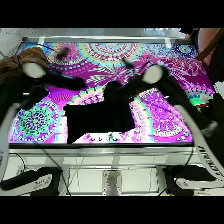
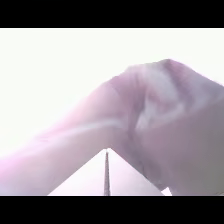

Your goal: Fold the clothes and pants, and hang the long-sleeved shirts on hangers.

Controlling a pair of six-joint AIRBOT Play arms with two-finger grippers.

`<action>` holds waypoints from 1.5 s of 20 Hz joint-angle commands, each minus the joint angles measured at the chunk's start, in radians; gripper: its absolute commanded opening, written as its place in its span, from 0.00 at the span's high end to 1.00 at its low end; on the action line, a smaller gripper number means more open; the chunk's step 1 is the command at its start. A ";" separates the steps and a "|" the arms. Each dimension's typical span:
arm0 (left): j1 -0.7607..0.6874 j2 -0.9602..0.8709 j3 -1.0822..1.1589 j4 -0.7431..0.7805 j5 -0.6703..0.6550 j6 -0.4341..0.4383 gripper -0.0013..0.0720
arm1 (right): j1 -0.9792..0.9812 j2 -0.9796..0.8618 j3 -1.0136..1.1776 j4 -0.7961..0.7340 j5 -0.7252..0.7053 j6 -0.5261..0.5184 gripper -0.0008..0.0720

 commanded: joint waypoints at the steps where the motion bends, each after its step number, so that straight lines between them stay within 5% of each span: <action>1: 0.192 0.152 0.000 -0.001 -0.026 0.008 0.97 | 0.197 -0.135 0.008 0.018 -0.239 0.060 0.94; 2: 0.227 0.177 0.000 -0.001 -0.032 0.008 0.97 | 0.249 -0.169 0.008 0.044 -0.357 0.059 0.93; 3: 0.255 0.193 0.000 0.000 -0.048 0.008 0.97 | 0.295 -0.196 0.011 0.077 -0.473 0.057 0.81; 5: 0.282 0.204 0.000 0.000 -0.085 0.008 0.97 | 0.368 -0.233 0.035 0.115 -0.630 0.050 0.37; 8: 0.283 0.203 -0.002 -0.001 -0.090 0.008 0.97 | 0.371 -0.240 0.110 0.109 -0.566 -0.042 0.36; 13: 0.283 0.203 -0.002 -0.001 -0.090 0.008 0.97 | 0.156 -0.182 0.188 -0.251 -0.023 -0.077 0.36; 16: 0.283 0.203 -0.002 -0.001 -0.090 0.008 0.97 | 0.001 -0.165 0.150 -0.415 0.227 -0.095 0.15; 18: 0.283 0.203 -0.002 -0.001 -0.090 0.008 0.97 | -0.091 -0.169 0.055 -0.342 0.206 -0.132 0.15; 22: 0.283 0.203 -0.002 -0.001 -0.090 0.008 0.97 | -0.273 -0.243 -0.102 0.162 0.151 -0.339 0.14; 24: 0.283 0.203 -0.002 -0.001 -0.090 0.007 0.97 | -0.344 -0.286 -0.102 0.241 0.150 -0.374 0.01; 30: 0.283 0.203 -0.002 -0.002 -0.090 -0.001 0.97 | -0.433 -0.382 -0.102 0.385 0.196 -0.526 0.04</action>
